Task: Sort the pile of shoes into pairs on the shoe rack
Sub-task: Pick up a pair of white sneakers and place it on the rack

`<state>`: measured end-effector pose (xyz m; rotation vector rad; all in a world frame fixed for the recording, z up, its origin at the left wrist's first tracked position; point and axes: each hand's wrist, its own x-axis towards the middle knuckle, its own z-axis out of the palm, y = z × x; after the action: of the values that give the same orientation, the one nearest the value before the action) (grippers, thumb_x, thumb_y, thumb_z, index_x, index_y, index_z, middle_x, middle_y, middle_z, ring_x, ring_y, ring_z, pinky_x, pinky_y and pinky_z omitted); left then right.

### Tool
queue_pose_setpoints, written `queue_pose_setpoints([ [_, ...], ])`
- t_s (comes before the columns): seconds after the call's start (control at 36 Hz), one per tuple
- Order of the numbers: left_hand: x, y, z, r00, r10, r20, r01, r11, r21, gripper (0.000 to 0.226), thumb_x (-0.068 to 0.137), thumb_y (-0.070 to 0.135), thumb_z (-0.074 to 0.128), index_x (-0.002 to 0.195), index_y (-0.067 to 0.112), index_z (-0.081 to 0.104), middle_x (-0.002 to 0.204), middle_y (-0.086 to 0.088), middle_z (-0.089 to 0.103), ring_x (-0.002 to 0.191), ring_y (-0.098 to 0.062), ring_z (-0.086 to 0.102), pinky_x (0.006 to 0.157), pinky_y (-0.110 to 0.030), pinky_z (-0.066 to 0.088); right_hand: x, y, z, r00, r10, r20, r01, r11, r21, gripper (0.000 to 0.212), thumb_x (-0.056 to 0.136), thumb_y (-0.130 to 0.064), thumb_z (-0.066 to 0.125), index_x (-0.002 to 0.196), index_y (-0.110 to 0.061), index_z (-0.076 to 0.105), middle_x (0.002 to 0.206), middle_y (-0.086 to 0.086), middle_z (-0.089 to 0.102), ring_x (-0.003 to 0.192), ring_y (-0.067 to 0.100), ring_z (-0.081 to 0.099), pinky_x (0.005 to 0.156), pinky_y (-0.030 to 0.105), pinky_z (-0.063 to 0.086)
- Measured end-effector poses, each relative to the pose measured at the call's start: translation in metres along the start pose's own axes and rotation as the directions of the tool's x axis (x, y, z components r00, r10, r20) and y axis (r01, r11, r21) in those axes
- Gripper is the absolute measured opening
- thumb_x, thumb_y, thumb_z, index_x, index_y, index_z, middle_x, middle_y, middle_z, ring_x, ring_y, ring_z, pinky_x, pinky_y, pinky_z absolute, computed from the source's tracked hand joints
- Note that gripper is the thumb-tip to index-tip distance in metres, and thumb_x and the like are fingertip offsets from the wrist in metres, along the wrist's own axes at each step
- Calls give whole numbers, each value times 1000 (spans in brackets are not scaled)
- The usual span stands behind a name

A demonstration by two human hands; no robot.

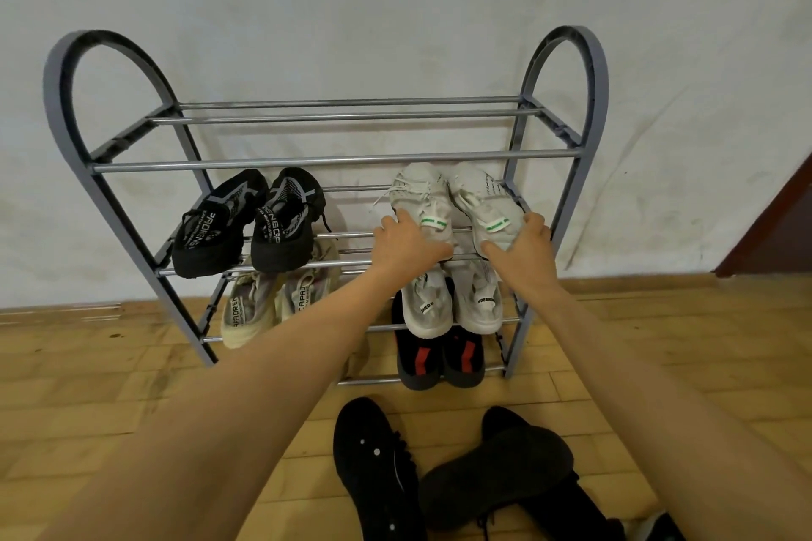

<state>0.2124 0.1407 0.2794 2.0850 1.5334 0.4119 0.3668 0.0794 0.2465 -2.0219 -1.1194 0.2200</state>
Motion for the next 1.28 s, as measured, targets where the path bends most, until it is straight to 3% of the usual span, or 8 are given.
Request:
queue_pose_setpoints([
  [0.11, -6, -2, 0, 1000, 13, -10, -13, 1000, -22, 99, 78, 54, 66, 146, 1, 18, 140, -20, 35, 130, -37, 34, 105, -42, 34, -3, -1, -1, 999, 7, 44, -8, 1000, 20, 78, 82, -31, 68, 139, 0, 24, 138, 22, 36, 124, 36, 40, 97, 39, 39],
  [0.28, -28, -10, 2, 997, 72, 12, -71, 997, -35, 77, 83, 32, 67, 140, -1, 26, 139, -21, 35, 129, -38, 33, 105, -42, 34, -25, -2, -6, 994, -105, 20, 105, 994, -25, 71, 82, -22, 67, 137, 0, 29, 137, 21, 35, 127, 36, 33, 105, 46, 36],
  [0.44, -68, -27, 11, 985, 164, -46, -164, 986, 2, 66, 82, 25, 66, 133, 0, 34, 133, -19, 36, 126, -36, 32, 105, -39, 30, -74, -3, -19, 974, -216, 61, 221, 970, -99, 61, 87, -20, 62, 137, -3, 32, 139, 17, 34, 129, 32, 33, 106, 36, 31],
  [0.58, -110, -38, 29, 966, 235, 103, -245, 965, 90, 61, 85, 20, 61, 139, 5, 36, 140, -17, 37, 129, -34, 37, 105, -39, 36, -119, 20, -22, 955, -248, 161, 275, 945, -178, 58, 87, -23, 61, 137, -6, 38, 135, 12, 43, 127, 28, 40, 106, 37, 36],
  [0.69, -134, -55, 56, 934, 241, 263, -287, 946, 153, 54, 86, 29, 63, 134, 12, 45, 134, -13, 45, 123, -31, 44, 99, -40, 43, -153, 47, -20, 942, -155, 297, 215, 959, -183, 50, 87, -22, 61, 132, -9, 43, 127, 13, 48, 119, 28, 46, 97, 36, 42],
  [0.97, -149, -125, 132, 877, 112, 467, -239, 946, 221, 49, 87, 33, 58, 131, 14, 49, 138, -8, 46, 124, -28, 46, 101, -42, 44, -197, 125, 11, 834, 101, 542, 154, 901, -405, 56, 90, -26, 58, 139, -11, 36, 136, 13, 42, 124, 29, 42, 100, 38, 42],
  [1.14, -156, -175, 173, 829, -76, 554, -139, 932, 336, 73, 90, 37, 58, 146, 10, 20, 149, -18, 20, 138, -38, 24, 109, -47, 35, -211, 157, 59, 696, 185, 693, 219, 866, -450, 67, 87, -22, 63, 144, -14, 27, 148, 13, 27, 136, 33, 26, 109, 42, 35],
  [1.28, -165, -212, 206, 850, -70, 523, -155, 914, 374, 80, 90, 52, 51, 151, 24, 8, 157, -16, 0, 143, -40, 9, 114, -49, 24, -222, 173, 99, 636, 121, 762, 422, 772, -475, 74, 91, -26, 58, 150, -17, 15, 155, 13, 14, 144, 35, 8, 116, 46, 20],
])
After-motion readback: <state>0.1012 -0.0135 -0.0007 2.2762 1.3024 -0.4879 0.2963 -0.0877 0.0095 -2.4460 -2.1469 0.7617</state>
